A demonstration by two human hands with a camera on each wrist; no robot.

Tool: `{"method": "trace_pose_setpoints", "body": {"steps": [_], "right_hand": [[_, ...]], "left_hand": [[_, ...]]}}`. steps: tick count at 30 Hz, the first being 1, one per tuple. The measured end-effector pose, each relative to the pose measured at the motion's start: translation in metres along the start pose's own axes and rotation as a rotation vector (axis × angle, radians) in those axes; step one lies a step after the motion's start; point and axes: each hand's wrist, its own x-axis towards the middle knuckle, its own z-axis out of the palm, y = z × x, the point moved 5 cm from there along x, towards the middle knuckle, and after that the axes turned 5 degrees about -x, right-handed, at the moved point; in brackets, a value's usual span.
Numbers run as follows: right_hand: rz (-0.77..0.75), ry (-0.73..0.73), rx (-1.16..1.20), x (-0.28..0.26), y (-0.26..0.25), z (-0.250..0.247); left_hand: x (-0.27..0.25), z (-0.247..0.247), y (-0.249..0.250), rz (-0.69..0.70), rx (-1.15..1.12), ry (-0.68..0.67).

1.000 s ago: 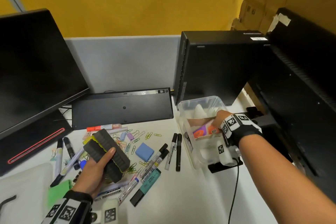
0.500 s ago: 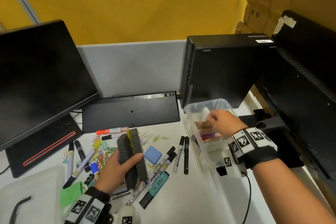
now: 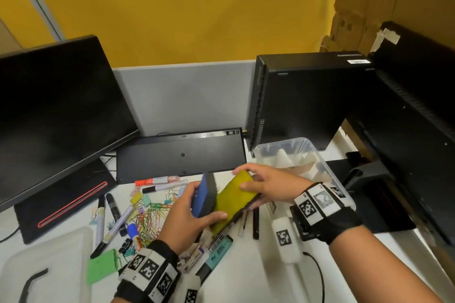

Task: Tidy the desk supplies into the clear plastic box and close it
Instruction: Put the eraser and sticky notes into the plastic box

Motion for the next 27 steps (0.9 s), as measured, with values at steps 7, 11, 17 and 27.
{"method": "trace_pose_setpoints", "body": {"steps": [7,11,17,27], "right_hand": [[0.04,0.799,-0.741,-0.06,-0.02,-0.095],[0.204,0.71,-0.811,-0.058,0.004,-0.106],[0.39,0.682,-0.79,-0.028,0.035,-0.113],[0.729,0.6,-0.791,0.002,0.07,-0.133]], "left_hand": [[-0.014,-0.037,-0.028,-0.098,-0.082,0.155],[-0.022,-0.044,-0.049,-0.164,-0.078,0.168],[-0.026,-0.044,-0.054,-0.159,-0.078,0.187],[-0.026,-0.046,-0.056,-0.183,-0.074,0.19]]}}
